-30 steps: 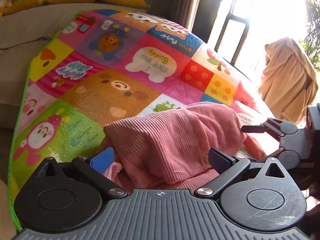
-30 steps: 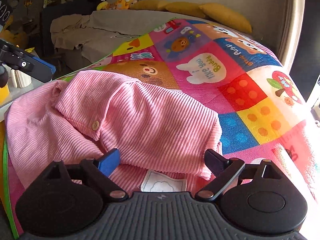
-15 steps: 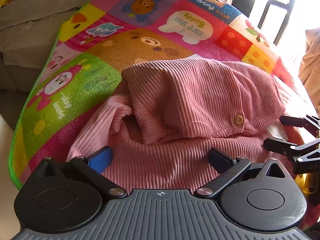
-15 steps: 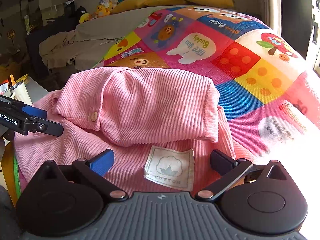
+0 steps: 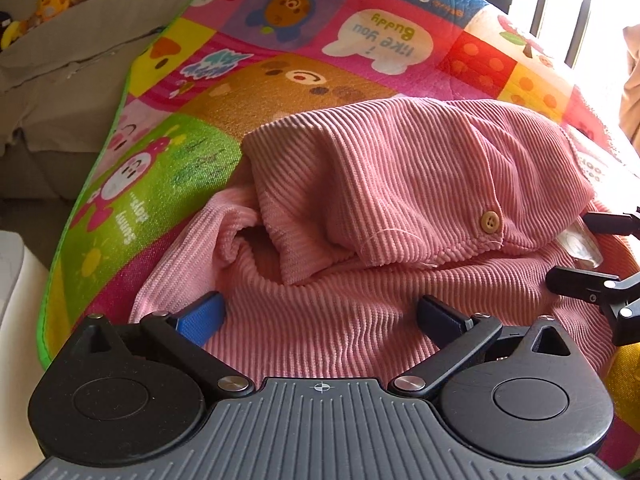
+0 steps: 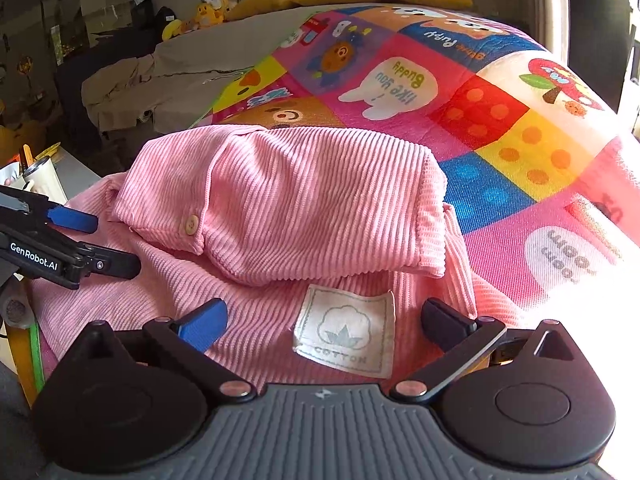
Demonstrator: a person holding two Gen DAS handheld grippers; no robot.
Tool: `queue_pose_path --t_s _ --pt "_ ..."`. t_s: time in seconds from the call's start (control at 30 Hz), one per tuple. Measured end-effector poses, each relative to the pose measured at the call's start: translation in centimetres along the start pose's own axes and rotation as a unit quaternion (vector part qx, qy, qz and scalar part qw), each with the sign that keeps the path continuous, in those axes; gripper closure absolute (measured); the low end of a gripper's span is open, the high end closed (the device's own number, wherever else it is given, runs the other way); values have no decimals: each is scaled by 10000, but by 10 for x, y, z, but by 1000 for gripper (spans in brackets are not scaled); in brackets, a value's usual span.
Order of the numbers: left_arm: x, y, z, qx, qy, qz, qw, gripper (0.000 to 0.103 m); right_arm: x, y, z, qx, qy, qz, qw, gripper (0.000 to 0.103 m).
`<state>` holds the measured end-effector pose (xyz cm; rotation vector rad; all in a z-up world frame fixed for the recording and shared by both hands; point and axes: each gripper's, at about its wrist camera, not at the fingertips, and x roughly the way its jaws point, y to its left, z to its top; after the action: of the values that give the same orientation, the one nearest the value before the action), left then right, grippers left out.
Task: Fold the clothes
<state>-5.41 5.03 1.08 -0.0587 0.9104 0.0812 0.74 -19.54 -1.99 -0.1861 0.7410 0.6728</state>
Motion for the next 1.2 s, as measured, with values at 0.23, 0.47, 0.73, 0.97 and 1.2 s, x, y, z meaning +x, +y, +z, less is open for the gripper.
queue_pose_path --t_s 0.23,0.47,0.73,0.97,1.2 --pt "0 1 0 -95 -34 -7 9999 0 2 7 0 -177 111 -165 9996 0" --pt "0 1 -1 -125 -96 -18 9999 0 2 9 0 -166 123 -190 9996 0" --pt "-4 0 -15 142 -513 -48 9986 0 -6 -1 1 170 -39 41 9998 0" --pt "-13 19 -7 -333 -515 -790 9950 0 -41 -31 15 952 -644 -24 9934 0" --pt "-12 46 13 -1001 -563 -1657 9795 0 -42 -48 31 1234 -769 127 9893 7"
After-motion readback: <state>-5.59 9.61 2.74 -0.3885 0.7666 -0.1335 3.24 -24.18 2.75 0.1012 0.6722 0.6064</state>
